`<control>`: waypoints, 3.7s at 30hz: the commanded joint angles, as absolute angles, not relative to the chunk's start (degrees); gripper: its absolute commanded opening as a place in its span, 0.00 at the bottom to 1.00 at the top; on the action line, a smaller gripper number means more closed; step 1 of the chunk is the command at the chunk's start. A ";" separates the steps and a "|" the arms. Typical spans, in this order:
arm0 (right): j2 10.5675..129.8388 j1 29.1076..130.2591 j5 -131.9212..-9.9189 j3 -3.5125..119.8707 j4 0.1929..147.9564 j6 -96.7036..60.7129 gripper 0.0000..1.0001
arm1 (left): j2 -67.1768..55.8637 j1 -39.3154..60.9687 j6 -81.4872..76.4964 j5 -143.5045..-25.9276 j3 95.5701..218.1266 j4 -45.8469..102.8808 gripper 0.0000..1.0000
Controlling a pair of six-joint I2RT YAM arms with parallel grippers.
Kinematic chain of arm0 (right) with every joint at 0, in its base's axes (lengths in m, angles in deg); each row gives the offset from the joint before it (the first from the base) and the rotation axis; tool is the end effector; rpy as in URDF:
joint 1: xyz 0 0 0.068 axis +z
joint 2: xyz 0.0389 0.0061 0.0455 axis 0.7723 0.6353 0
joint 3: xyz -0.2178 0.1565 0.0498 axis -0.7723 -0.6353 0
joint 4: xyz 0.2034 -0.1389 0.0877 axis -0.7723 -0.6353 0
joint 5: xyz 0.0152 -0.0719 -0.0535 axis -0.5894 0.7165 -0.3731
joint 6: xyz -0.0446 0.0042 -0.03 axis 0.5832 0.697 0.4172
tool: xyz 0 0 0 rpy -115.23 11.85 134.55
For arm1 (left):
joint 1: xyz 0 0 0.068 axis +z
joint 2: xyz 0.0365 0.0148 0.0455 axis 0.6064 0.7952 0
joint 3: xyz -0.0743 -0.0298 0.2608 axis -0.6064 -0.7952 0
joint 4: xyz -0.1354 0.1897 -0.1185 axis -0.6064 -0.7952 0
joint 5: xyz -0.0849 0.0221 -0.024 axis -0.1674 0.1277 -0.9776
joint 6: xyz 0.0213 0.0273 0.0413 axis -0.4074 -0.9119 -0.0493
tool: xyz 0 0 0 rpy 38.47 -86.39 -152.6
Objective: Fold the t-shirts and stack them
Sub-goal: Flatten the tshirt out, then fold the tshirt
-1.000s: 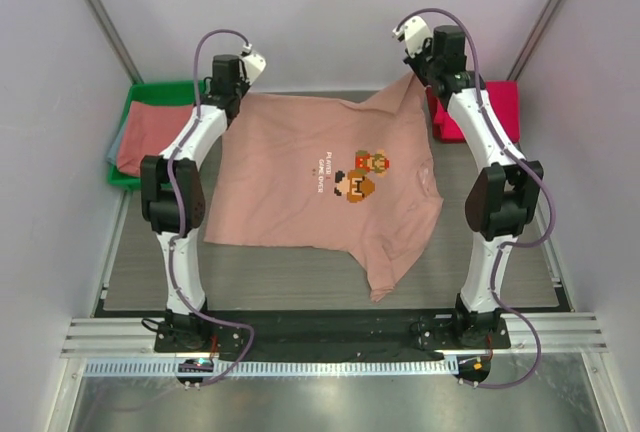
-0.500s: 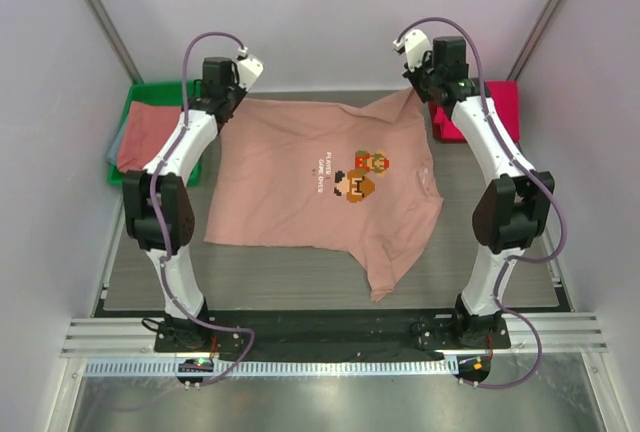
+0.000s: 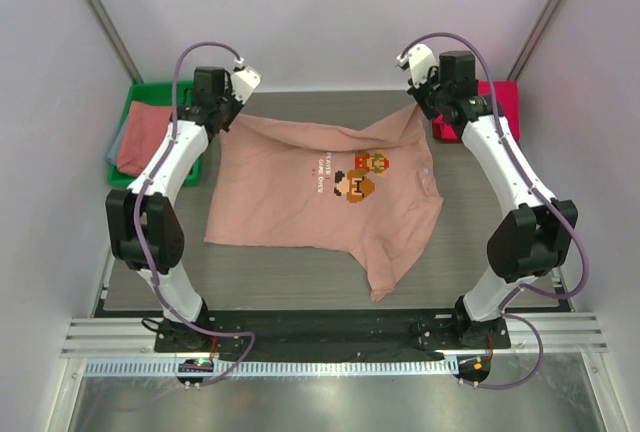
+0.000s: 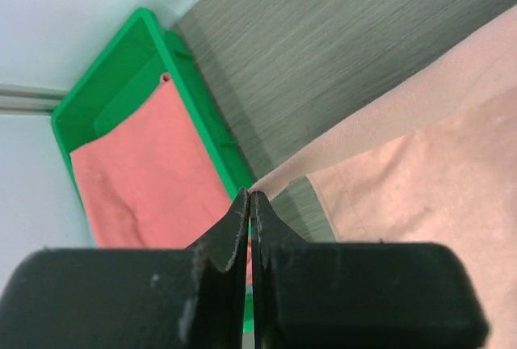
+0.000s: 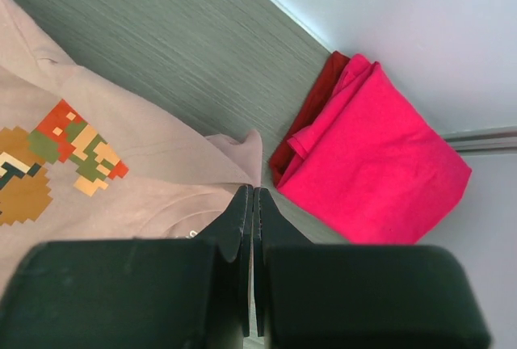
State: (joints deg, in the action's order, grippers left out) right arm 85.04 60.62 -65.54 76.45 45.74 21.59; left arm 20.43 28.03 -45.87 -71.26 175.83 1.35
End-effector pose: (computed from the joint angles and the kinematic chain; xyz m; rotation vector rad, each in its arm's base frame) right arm 0.3819 0.0693 0.3712 -0.7947 1.9616 -0.1951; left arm 0.4088 -0.0637 0.3238 0.7250 2.0813 0.3198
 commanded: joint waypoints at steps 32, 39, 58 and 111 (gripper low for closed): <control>49.41 51.26 -78.57 122.64 36.07 8.16 0.01 | -27.11 28.62 -33.76 -74.87 208.86 -17.18 0.00; 51.17 48.45 -80.06 102.22 46.01 9.64 0.01 | -23.15 28.71 -38.77 -74.17 194.74 -13.93 0.00; 75.31 53.02 -82.80 53.47 64.99 19.67 0.01 | 11.72 27.22 -39.39 -82.96 162.62 -0.66 0.00; 106.91 54.07 -69.52 90.13 57.09 15.45 0.01 | 40.06 31.44 -40.35 -75.75 195.43 1.01 0.00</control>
